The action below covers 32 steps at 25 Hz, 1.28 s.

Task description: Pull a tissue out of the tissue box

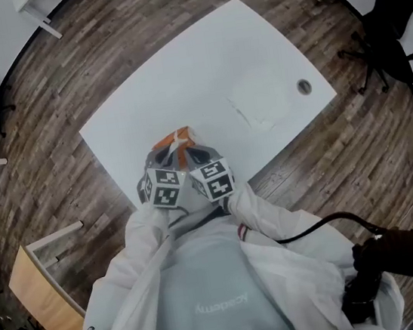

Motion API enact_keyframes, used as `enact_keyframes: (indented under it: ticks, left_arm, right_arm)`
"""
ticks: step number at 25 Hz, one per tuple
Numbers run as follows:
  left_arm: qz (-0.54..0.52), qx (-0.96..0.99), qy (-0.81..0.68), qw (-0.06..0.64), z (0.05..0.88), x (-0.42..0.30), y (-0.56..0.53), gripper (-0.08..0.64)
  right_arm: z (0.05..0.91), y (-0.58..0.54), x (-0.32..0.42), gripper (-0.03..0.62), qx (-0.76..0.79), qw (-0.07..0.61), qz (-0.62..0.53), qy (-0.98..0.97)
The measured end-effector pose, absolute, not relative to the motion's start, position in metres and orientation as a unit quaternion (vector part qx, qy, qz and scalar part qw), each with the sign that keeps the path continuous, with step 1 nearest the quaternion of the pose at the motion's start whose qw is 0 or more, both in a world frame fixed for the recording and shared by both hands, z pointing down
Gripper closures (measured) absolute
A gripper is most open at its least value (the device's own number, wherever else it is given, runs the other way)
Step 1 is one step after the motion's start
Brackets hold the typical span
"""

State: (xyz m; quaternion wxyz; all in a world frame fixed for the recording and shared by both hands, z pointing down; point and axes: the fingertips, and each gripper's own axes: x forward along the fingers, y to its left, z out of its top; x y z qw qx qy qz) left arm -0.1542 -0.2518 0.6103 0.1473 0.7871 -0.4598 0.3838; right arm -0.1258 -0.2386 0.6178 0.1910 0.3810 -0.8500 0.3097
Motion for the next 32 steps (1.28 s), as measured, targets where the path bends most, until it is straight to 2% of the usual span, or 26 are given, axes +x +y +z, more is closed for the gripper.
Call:
enact_keyframes:
  ticks: [14,32]
  left_arm:
    - [0.363,0.801,-0.439,0.184,0.609,-0.157,-0.239,0.557]
    - [0.330,0.810,-0.452,0.173,0.562,-0.155,-0.243,0.557]
  right_arm:
    - [0.643,-0.245,-0.142,0.592,0.364,0.186,0.369,-0.834]
    - [0.648,-0.242,-0.143,0.592,0.362,0.192,0.375,-0.831]
